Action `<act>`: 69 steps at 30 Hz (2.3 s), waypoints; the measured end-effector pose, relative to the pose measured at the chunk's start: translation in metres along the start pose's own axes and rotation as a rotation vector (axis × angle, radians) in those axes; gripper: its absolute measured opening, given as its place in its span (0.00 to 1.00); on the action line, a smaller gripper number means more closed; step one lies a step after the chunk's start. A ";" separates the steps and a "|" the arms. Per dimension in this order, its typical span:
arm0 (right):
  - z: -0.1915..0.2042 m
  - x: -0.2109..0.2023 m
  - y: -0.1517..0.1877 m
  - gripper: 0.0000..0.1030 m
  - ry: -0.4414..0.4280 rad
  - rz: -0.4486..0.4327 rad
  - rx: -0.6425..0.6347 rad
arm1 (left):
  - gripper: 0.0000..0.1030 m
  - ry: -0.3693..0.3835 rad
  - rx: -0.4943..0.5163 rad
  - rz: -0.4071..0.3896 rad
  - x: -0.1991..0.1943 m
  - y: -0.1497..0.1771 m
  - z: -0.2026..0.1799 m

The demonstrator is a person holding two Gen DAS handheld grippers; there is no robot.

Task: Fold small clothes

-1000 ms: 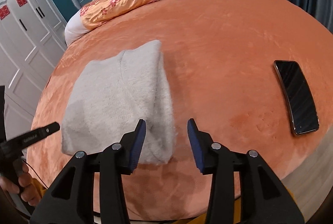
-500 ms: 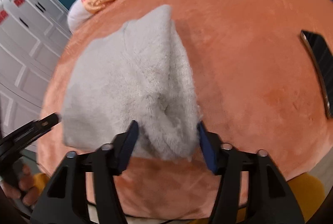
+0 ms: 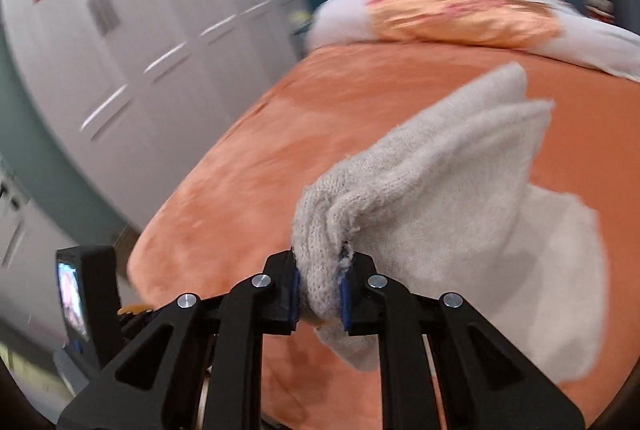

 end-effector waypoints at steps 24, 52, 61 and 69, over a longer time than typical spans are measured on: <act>-0.267 -0.057 0.139 0.11 0.239 0.041 0.632 | 0.55 0.399 0.286 -0.028 -0.041 -0.002 -0.194; -0.277 -0.046 0.134 0.14 0.284 0.037 0.543 | 0.57 0.168 0.471 0.009 0.009 0.042 -0.267; -0.265 -0.076 0.128 0.17 0.304 -0.020 0.522 | 0.58 0.136 0.476 0.001 0.012 0.045 -0.271; -0.266 -0.055 0.129 0.51 0.279 0.038 0.513 | 0.62 0.133 0.470 0.003 0.013 0.046 -0.270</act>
Point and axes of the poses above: each gripper's, at about its wrist camera, not at the fingertips, and x roughly the way its jaws point, z to its left, y to its underside, the point moved 1 cm from there along x, roughly the way its jaws point, and after that the axes turned 9 degrees about z, right-handed, at the moved point
